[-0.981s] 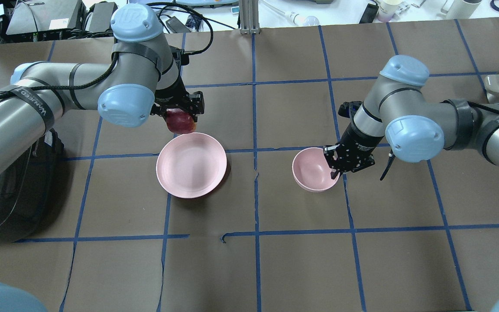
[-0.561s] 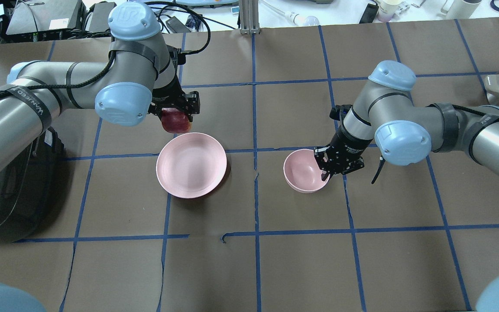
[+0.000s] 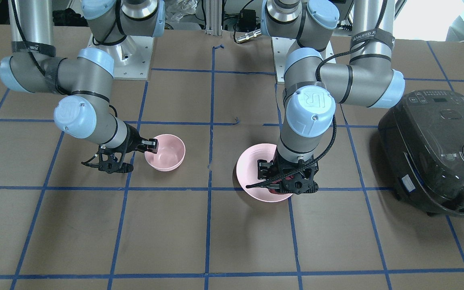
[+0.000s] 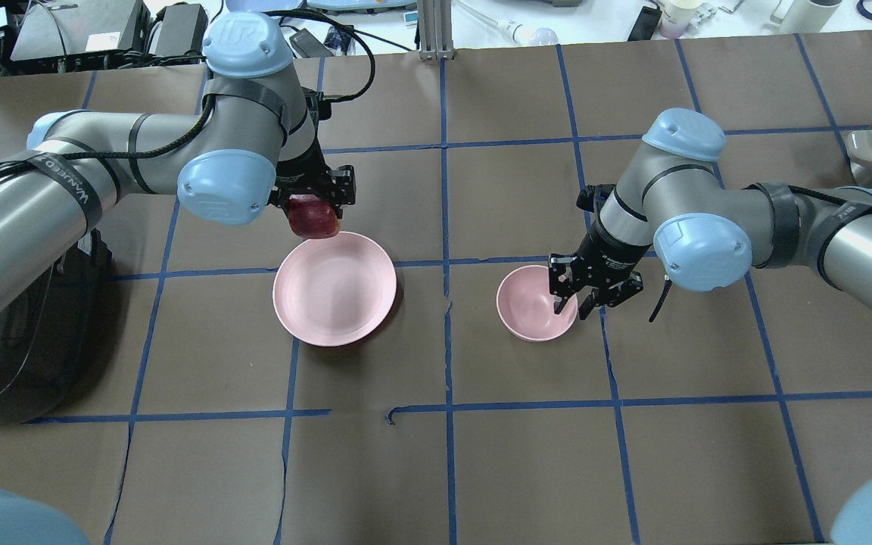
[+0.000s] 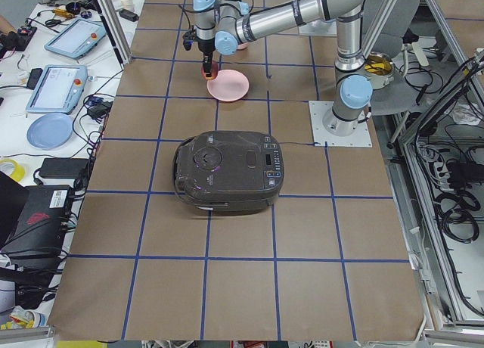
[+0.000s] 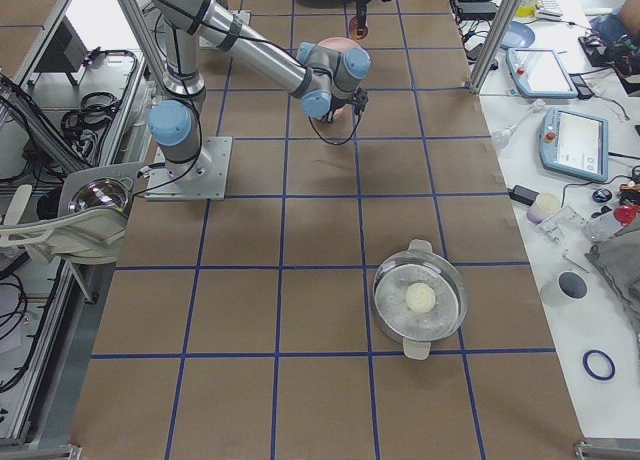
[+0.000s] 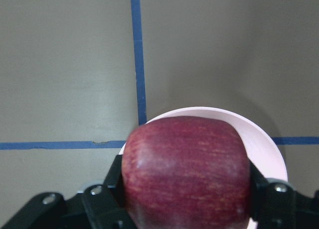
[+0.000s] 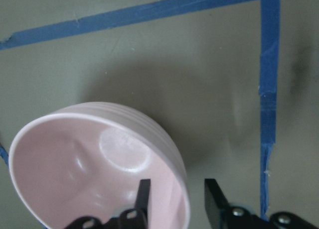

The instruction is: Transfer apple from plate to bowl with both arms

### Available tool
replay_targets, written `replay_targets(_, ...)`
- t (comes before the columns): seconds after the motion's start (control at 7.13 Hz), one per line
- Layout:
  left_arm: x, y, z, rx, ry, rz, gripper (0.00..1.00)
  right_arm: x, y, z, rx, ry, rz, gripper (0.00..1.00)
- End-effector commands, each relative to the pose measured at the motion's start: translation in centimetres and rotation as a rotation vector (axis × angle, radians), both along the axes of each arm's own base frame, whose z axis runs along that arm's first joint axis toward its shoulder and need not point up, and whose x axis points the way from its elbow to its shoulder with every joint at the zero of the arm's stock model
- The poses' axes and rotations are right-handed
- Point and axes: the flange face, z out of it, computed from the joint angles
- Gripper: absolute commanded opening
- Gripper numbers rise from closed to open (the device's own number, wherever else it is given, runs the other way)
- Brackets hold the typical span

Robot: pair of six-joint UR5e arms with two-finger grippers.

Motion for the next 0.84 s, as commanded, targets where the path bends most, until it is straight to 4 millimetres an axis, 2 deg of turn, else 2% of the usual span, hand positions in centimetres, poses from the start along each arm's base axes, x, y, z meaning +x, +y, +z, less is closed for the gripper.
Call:
replay_targets(0.0, -4.9, 2.1, 0.9, -0.016, 0.02, 0.023, 0.0, -0.9, -1.2, 4.7, -0.095, 0.065, 0.006, 1.0)
replay_targets(0.28, -8.3, 3.2, 0.5, -0.016, 0.068, 0.144, 0.0, -3.2, -4.2, 11.4, -0.18, 0.162, 0.015, 1.0)
replay_targets(0.42, -12.0, 5.2, 0.6, -0.016, 0.087, 0.138, 0.0, -5.6, -5.5, 13.4, -0.187, 0.164, 0.002, 1.0)
replay_targets(0.56, -16.9, 8.1, 0.5, -0.015, 0.085, 0.147, 0.0, -9.9, -6.5, 14.6, -0.214, 0.162, -0.009, 1.0)
replay_targets(0.7, -19.2, 9.0, 0.7, -0.018, 0.092, 0.214, 0.0, -13.6, -6.6, 14.5, -0.218, 0.158, -0.007, 1.0)
